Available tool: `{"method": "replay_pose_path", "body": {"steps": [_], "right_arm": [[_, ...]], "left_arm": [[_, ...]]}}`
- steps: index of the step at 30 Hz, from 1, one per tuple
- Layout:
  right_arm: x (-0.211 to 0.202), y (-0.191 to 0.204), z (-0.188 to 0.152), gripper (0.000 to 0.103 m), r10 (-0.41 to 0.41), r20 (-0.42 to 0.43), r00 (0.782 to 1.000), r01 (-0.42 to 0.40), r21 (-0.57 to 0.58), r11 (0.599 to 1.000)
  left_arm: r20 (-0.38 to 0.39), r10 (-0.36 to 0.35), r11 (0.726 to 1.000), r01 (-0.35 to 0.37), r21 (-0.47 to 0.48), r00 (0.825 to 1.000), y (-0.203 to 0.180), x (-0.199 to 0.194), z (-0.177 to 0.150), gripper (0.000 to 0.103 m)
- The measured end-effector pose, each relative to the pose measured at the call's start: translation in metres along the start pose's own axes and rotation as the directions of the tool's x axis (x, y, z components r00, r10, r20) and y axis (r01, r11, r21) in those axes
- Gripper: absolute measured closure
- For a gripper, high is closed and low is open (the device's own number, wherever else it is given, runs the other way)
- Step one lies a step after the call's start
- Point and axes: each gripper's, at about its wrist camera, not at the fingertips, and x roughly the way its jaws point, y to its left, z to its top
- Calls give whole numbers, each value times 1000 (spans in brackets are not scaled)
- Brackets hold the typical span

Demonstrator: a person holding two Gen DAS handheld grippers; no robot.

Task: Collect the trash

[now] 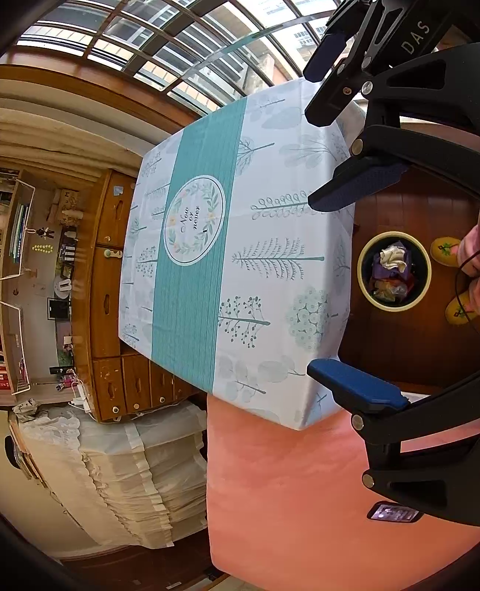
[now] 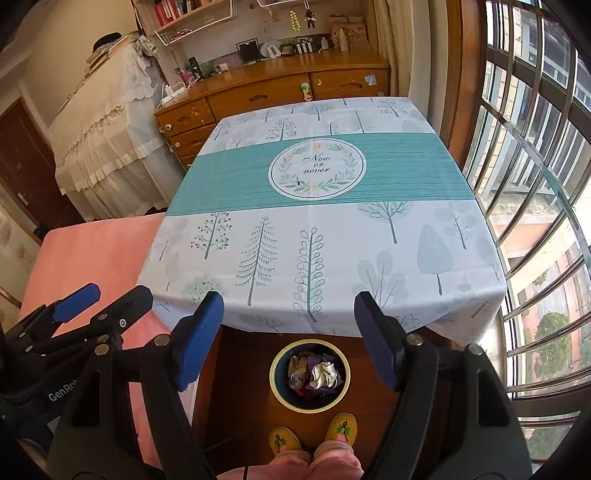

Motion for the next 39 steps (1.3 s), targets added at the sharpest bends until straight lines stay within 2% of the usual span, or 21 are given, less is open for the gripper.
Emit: {"method": "replay_pose_path", "body": {"steps": [12, 39], "right_arm": [[-6, -1, 3, 32, 9, 15, 1000, -9, 5, 1000], [-12, -1, 0, 32, 5, 23, 1000, -6, 8, 1000]], "left_arm": [[20, 26, 1000, -26, 11, 999, -5, -9, 2, 20], [26, 33, 999, -33, 14, 999, -5, -11, 1, 20]]}}
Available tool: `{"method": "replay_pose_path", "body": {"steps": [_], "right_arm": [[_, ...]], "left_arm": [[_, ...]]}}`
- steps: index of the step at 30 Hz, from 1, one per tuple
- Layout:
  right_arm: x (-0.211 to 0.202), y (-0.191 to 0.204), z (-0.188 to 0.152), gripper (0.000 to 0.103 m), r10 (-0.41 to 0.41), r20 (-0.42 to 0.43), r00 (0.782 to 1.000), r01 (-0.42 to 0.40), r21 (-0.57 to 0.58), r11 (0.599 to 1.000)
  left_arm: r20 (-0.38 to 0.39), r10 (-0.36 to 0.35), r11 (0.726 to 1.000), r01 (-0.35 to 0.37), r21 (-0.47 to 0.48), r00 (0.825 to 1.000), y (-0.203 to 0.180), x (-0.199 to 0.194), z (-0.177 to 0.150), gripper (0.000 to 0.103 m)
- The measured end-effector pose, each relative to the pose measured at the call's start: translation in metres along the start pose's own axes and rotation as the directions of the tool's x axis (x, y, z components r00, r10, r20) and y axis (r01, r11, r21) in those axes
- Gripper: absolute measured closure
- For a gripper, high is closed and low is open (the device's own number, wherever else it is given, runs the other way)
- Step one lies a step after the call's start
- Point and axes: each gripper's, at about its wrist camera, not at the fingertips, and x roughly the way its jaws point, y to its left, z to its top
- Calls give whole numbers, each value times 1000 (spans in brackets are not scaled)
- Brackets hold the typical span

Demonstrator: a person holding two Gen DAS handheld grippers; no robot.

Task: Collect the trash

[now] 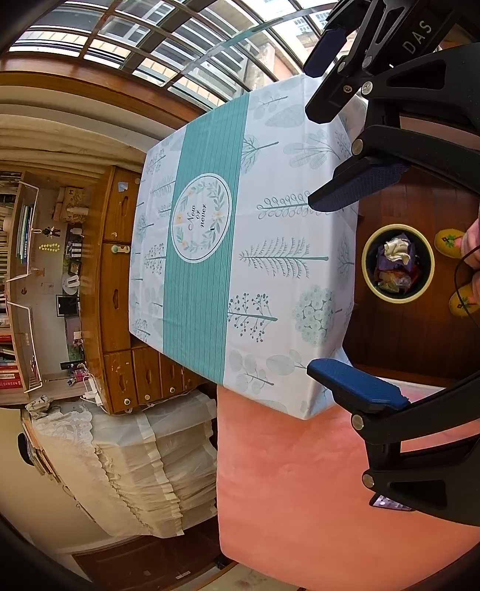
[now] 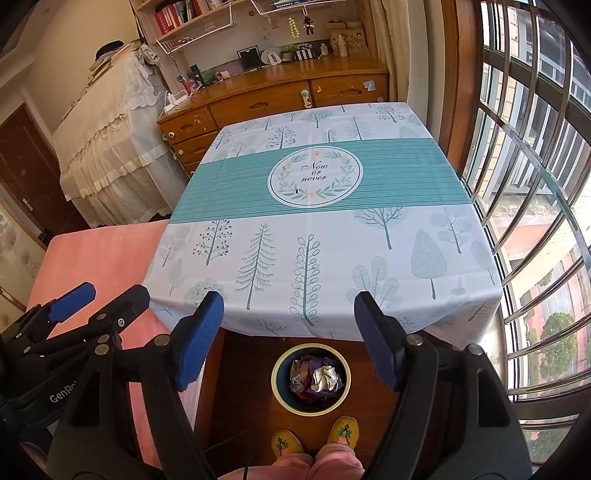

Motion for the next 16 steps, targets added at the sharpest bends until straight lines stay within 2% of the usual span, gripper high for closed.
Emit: {"method": "replay_pose_path", "body": {"steps": [16], "right_arm": [[-5, 1, 0, 32, 13, 11, 1000, -13, -1, 1000]], "left_arm": [[-3, 2, 1000, -2, 3, 1000, 1, -7, 2, 20]]}}
